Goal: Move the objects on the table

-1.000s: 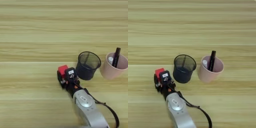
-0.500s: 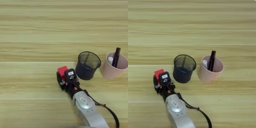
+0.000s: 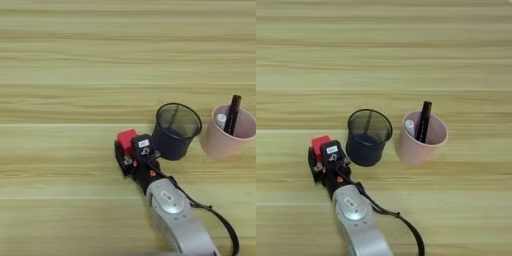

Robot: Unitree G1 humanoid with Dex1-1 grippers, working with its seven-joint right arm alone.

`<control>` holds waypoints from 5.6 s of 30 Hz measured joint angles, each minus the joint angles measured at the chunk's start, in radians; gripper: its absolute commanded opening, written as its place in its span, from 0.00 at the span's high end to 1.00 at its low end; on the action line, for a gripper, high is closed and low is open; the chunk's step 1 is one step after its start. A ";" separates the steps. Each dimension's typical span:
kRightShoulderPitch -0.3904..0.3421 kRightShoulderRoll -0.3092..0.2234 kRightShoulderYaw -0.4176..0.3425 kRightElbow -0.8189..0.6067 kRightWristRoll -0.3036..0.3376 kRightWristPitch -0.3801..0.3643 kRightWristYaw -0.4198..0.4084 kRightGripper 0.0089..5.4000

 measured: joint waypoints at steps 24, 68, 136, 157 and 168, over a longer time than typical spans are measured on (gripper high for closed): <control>0.018 -0.007 0.043 -0.007 -0.032 -0.042 0.008 0.01; 0.019 -0.027 0.070 -0.297 -0.060 0.008 0.045 0.01; 0.081 -0.199 -0.424 -0.438 -0.038 -0.130 0.075 0.01; 0.082 -0.199 -0.455 -0.344 -0.032 -0.177 0.091 0.03; 0.082 -0.199 -0.456 -0.345 -0.021 -0.178 0.091 0.33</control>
